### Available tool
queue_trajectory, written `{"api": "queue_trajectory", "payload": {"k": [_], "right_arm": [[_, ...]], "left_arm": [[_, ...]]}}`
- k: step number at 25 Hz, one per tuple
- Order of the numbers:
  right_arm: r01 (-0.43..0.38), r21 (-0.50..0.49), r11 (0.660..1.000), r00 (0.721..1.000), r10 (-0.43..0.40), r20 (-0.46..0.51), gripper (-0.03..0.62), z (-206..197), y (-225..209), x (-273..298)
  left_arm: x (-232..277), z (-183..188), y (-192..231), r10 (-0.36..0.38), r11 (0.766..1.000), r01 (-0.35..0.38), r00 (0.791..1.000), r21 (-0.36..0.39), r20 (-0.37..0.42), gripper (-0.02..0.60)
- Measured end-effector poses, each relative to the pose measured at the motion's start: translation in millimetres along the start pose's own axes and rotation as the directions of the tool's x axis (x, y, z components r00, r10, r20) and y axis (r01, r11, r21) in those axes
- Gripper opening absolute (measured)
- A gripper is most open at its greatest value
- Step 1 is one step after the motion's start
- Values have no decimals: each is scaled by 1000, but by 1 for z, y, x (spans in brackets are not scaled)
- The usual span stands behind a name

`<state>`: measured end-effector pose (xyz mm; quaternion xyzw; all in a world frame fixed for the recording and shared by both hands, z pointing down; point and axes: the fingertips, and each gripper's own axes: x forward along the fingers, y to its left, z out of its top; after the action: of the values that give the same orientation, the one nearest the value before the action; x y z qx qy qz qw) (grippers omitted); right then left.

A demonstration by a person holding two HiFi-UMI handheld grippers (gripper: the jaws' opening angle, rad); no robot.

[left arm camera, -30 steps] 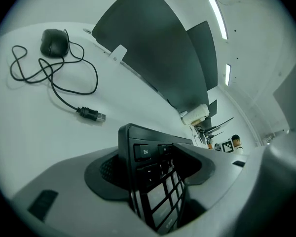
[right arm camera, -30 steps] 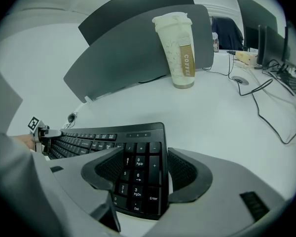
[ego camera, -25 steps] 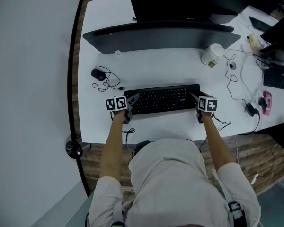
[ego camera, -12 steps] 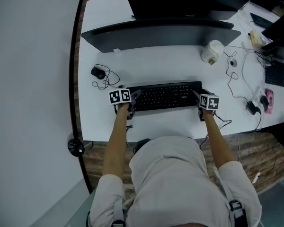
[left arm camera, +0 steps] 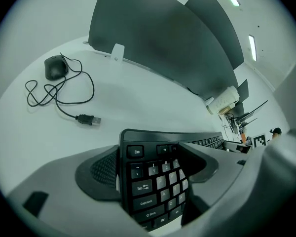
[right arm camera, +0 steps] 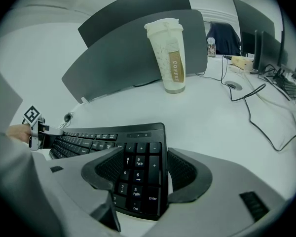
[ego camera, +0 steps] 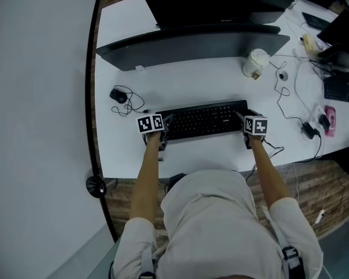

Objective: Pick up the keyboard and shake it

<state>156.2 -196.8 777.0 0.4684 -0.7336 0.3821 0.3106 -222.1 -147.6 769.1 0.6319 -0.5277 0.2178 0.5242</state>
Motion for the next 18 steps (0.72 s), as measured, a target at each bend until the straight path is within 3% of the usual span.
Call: {"api": "queue_trajectory", "payload": {"k": [11, 18], "right_arm": [[3, -27, 1000, 1000, -3, -14, 281, -4, -4, -7], [-48, -51, 998, 998, 46, -31, 281, -4, -4, -12]], "left_arm": [[2, -5, -2, 88, 995, -88, 996, 45, 18, 368], [-3, -5, -5, 170, 976, -176, 984, 124, 61, 368]]}}
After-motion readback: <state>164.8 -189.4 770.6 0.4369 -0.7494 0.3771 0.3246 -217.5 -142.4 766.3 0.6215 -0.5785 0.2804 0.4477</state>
